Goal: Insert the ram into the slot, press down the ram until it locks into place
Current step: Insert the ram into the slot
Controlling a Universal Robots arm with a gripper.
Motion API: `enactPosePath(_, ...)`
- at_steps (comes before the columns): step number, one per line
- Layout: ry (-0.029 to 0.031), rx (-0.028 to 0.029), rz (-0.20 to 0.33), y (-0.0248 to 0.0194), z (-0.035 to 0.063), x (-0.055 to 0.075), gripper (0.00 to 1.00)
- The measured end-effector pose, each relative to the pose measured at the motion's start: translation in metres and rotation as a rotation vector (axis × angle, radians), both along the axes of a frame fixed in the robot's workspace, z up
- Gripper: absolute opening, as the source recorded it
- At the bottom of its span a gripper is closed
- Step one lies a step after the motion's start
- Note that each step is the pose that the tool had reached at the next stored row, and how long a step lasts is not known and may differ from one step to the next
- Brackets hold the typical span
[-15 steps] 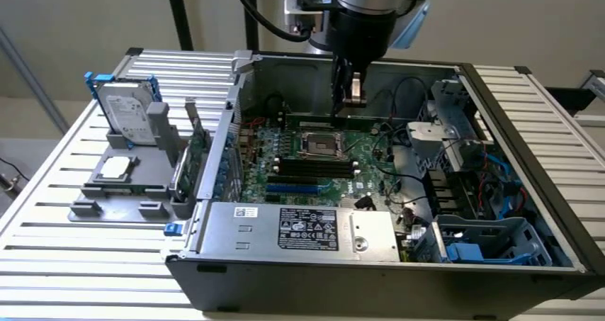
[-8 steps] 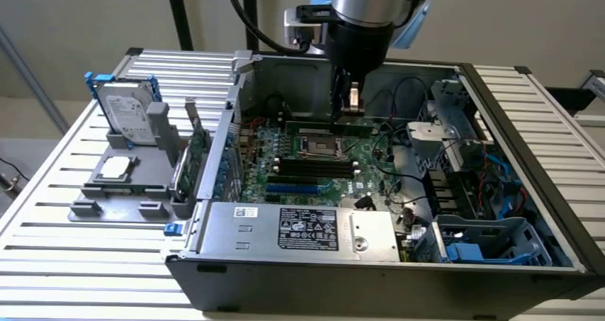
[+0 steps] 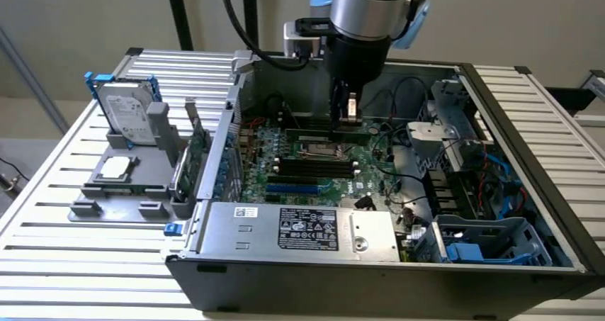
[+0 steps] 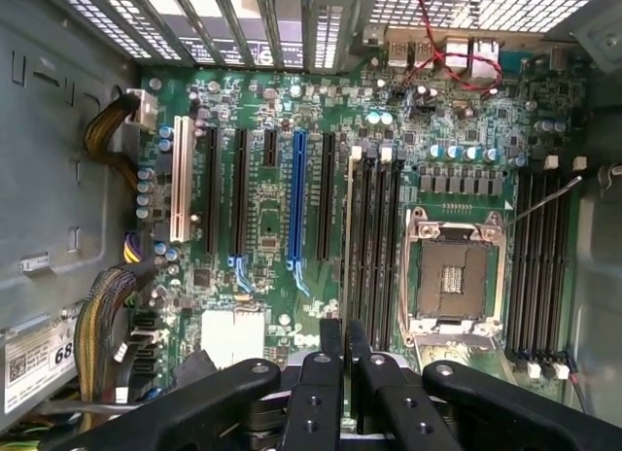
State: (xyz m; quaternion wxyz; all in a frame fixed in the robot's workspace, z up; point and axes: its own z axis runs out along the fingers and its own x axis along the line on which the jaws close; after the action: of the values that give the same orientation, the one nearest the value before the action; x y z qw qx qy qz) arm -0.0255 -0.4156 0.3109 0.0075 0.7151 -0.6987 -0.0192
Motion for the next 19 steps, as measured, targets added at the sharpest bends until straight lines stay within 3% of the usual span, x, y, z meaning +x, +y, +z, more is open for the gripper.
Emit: enactPosePath(19, -0.0001, -0.0001, -0.011, -0.0002, -0.0346, -0.006, 0.13)
